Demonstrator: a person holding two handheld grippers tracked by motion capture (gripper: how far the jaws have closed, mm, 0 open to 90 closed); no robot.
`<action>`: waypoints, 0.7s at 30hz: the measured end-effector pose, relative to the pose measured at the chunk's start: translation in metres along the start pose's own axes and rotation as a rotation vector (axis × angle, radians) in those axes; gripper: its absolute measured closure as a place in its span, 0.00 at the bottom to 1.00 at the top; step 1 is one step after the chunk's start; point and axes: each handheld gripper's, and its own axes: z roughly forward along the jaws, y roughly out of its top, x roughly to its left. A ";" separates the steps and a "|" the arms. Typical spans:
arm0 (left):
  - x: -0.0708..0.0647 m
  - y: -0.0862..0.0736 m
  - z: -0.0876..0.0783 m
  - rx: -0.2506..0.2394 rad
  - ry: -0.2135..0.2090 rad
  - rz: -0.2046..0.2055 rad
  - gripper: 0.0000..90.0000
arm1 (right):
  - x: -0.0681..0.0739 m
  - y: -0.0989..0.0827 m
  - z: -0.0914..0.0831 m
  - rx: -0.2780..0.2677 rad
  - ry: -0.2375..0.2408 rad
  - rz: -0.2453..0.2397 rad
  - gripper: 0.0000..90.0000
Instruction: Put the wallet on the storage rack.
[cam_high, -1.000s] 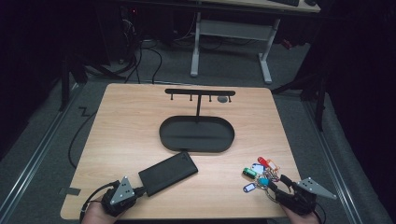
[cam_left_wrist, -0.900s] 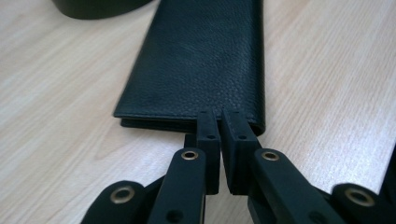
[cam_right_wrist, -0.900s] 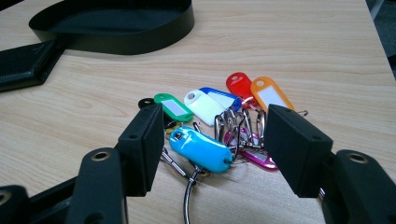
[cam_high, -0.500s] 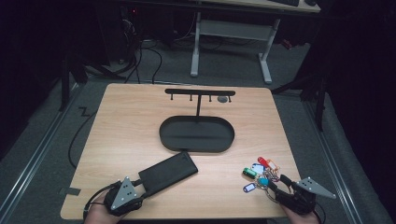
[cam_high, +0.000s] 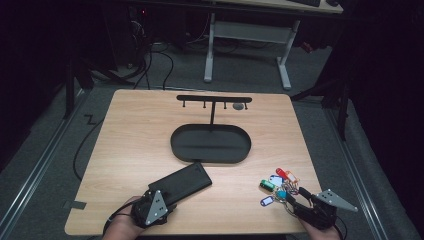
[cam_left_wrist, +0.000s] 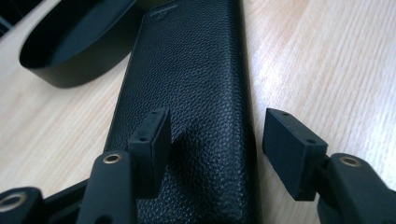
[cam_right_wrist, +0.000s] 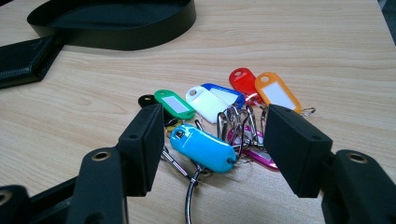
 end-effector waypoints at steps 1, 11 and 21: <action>0.000 0.000 0.000 0.001 0.005 0.003 0.48 | 0.000 0.000 0.000 -0.001 0.001 0.000 0.43; -0.001 0.001 -0.002 0.008 0.009 0.012 0.67 | -0.001 -0.001 -0.001 -0.002 0.002 0.001 0.43; -0.004 0.002 -0.008 -0.001 0.035 0.025 0.84 | -0.002 -0.001 -0.001 -0.001 0.006 0.012 0.43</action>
